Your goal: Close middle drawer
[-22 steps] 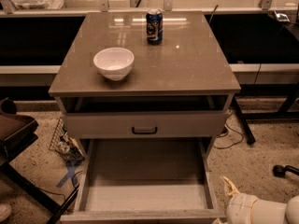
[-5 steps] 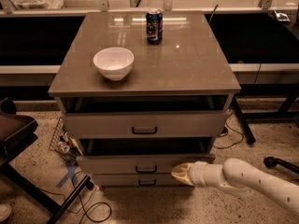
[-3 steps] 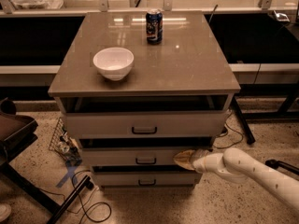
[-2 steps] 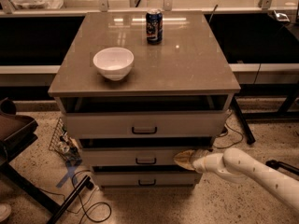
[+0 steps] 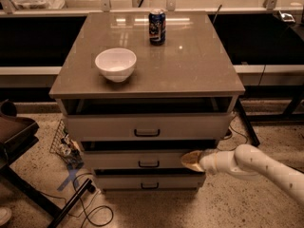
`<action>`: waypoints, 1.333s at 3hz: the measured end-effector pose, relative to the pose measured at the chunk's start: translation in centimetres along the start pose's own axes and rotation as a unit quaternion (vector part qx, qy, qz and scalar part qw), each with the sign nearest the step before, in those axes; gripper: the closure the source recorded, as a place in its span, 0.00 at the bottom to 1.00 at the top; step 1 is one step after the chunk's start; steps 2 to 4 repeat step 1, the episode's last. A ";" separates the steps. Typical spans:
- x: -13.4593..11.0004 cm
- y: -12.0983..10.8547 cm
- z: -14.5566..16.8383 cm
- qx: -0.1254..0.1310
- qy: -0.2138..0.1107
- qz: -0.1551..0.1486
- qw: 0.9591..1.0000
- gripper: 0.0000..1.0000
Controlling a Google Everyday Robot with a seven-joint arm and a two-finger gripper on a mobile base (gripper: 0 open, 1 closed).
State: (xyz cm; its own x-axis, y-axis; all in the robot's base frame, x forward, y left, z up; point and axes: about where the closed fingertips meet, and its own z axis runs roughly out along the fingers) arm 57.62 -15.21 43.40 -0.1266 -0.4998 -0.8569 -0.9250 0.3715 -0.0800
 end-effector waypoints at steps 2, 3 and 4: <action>-1.0 0.6 -5.2 -0.018 0.054 -0.015 0.998 1.00; -1.0 0.6 -5.2 -0.018 0.054 -0.015 0.998 1.00; -1.0 0.6 -5.2 -0.018 0.054 -0.015 0.998 1.00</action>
Offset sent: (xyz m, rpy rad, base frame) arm 0.0000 0.0000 0.0000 0.0000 0.0000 0.0000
